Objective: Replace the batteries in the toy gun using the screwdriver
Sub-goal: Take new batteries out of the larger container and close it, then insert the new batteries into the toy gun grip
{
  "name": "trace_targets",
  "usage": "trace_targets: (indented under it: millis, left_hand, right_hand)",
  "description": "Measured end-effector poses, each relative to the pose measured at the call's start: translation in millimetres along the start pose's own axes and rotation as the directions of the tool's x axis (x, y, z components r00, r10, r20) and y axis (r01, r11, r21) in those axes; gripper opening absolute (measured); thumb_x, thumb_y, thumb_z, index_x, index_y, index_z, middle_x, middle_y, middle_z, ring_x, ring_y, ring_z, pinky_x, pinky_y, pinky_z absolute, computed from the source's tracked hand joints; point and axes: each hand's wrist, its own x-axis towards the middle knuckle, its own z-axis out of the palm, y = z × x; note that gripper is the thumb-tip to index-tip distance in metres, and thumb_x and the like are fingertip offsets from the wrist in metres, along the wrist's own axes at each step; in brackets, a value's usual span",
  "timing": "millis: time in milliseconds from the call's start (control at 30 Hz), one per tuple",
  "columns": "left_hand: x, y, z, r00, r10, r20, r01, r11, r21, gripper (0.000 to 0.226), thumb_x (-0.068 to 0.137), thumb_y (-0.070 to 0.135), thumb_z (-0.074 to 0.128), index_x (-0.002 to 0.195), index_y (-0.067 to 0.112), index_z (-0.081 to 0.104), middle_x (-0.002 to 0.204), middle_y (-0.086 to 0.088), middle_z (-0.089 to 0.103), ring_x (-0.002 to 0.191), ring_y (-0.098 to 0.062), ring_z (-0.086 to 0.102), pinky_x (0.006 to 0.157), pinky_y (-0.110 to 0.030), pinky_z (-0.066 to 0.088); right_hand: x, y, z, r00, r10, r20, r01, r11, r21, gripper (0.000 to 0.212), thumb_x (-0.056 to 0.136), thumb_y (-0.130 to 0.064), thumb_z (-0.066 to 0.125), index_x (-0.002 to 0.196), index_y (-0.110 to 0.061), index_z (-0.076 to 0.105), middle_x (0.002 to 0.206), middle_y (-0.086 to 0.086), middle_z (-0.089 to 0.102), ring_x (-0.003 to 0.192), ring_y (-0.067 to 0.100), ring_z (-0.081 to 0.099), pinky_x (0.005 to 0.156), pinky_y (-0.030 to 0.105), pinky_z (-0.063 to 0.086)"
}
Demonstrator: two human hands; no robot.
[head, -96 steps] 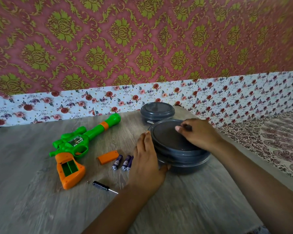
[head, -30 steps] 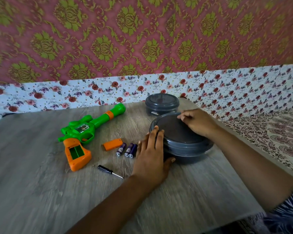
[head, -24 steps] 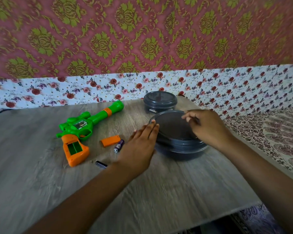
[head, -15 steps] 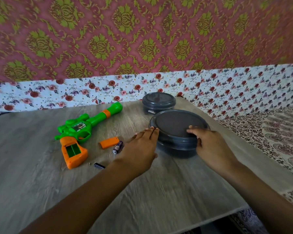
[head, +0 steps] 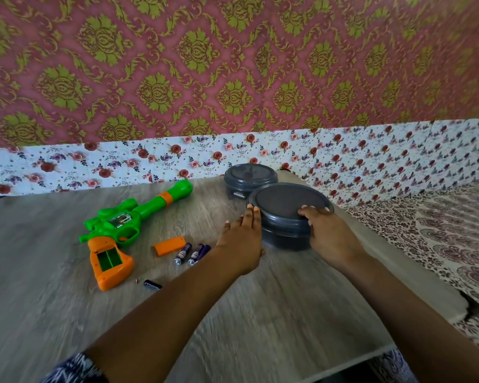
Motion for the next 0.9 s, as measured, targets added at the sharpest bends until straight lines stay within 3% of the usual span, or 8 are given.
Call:
trace_targets:
  millis: [133, 233, 367, 467, 567, 700, 800, 900]
  left_hand:
    - [-28.5, -14.3, -3.5, 0.999, 0.051, 0.000, -0.051, 0.996, -0.072, 0.098, 0.090, 0.044, 0.055, 0.148, 0.011, -0.017, 0.159, -0.007, -0.016, 0.147, -0.023, -0.008, 0.120, -0.042, 0.008]
    - [-63.2, -41.2, -7.2, 0.999, 0.039, -0.009, -0.040, 0.997, -0.063, 0.096, 0.090, 0.053, 0.049, 0.149, 0.015, -0.015, 0.159, -0.003, -0.017, 0.147, -0.019, -0.012, 0.121, -0.037, 0.005]
    - [-94.6, -95.4, -16.2, 0.969, -0.197, -0.146, 0.185, 0.979, -0.091, 0.087, 0.088, 0.057, 0.048, 0.151, 0.015, 0.006, 0.159, -0.007, 0.008, 0.147, -0.023, 0.010, 0.118, -0.035, 0.016]
    - [-110.4, -132.0, -19.5, 0.883, -0.458, -0.107, 0.452, 0.889, -0.077, 0.081, 0.088, 0.059, 0.044, 0.147, 0.011, 0.018, 0.148, -0.021, 0.027, 0.136, -0.036, 0.030, 0.108, -0.039, 0.032]
    - [-116.2, -157.1, -14.1, 0.775, -0.632, -0.019, 0.630, 0.774, -0.058, 0.080, 0.087, 0.066, 0.039, 0.137, 0.004, 0.031, 0.135, -0.028, 0.039, 0.122, -0.040, 0.044, 0.097, -0.040, 0.041]
    - [-104.0, -180.7, 1.8, 0.708, -0.705, 0.044, 0.700, 0.692, -0.176, 0.084, 0.078, 0.077, 0.030, 0.122, 0.009, 0.051, 0.132, -0.025, 0.047, 0.119, -0.040, 0.047, 0.098, -0.042, 0.043]
    - [-92.8, -193.7, 13.4, 0.679, -0.733, 0.044, 0.715, 0.646, -0.267, 0.104, 0.060, 0.087, 0.020, 0.121, 0.012, 0.057, 0.128, -0.024, 0.052, 0.115, -0.040, 0.053, 0.098, -0.046, 0.045]
    - [-89.2, -193.4, 8.5, 0.664, -0.747, 0.038, 0.716, 0.620, -0.319, 0.072, 0.082, 0.067, 0.042, 0.133, 0.016, 0.049, 0.135, -0.018, 0.051, 0.122, -0.035, 0.051, 0.097, -0.038, 0.044]
  right_hand:
    - [0.5, 4.2, -4.1, 0.998, -0.040, 0.043, 0.041, 0.999, -0.017, 0.041, 0.094, -0.011, 0.041, 0.135, -0.013, 0.043, 0.139, 0.010, 0.048, 0.123, 0.028, 0.047, 0.099, 0.037, 0.042]
    - [-0.9, 1.8, -5.0, 0.993, -0.112, 0.034, 0.114, 0.990, -0.077, 0.043, 0.095, -0.015, 0.043, 0.138, -0.011, 0.040, 0.148, 0.011, 0.037, 0.135, 0.026, 0.036, 0.113, 0.036, 0.024]
    - [-7.3, -42.2, -2.3, 0.956, -0.282, -0.081, 0.281, 0.959, -0.025, 0.037, 0.093, -0.016, 0.049, 0.130, -0.011, 0.051, 0.136, 0.009, 0.050, 0.127, 0.025, 0.044, 0.112, 0.030, 0.023]
    - [-6.1, -86.2, 17.1, 0.930, -0.364, 0.051, 0.363, 0.932, 0.013, 0.032, 0.094, -0.026, 0.047, 0.122, -0.013, 0.055, 0.123, 0.005, 0.058, 0.118, 0.020, 0.049, 0.105, 0.026, 0.028]
    - [1.7, -117.2, 40.6, 0.925, -0.342, 0.165, 0.334, 0.940, 0.071, 0.041, 0.089, -0.035, 0.051, 0.122, -0.011, 0.053, 0.125, 0.007, 0.055, 0.118, 0.025, 0.049, 0.101, 0.033, 0.037]
    - [9.6, -131.4, 56.5, 0.930, -0.275, 0.243, 0.311, 0.943, -0.122, 0.058, 0.080, -0.057, 0.049, 0.122, -0.016, 0.050, 0.127, 0.006, 0.052, 0.121, 0.028, 0.045, 0.098, 0.041, 0.033]
    - [12.3, -135.4, 61.4, 0.931, -0.255, 0.261, 0.306, 0.935, -0.181, 0.064, 0.078, -0.065, 0.045, 0.123, -0.021, 0.050, 0.127, 0.004, 0.051, 0.121, 0.027, 0.043, 0.097, 0.043, 0.032]
    - [12.4, -137.1, 66.2, 0.925, -0.255, 0.281, 0.303, 0.942, -0.145, 0.063, 0.080, -0.066, 0.045, 0.125, -0.022, 0.048, 0.127, 0.004, 0.050, 0.121, 0.028, 0.043, 0.097, 0.042, 0.034]
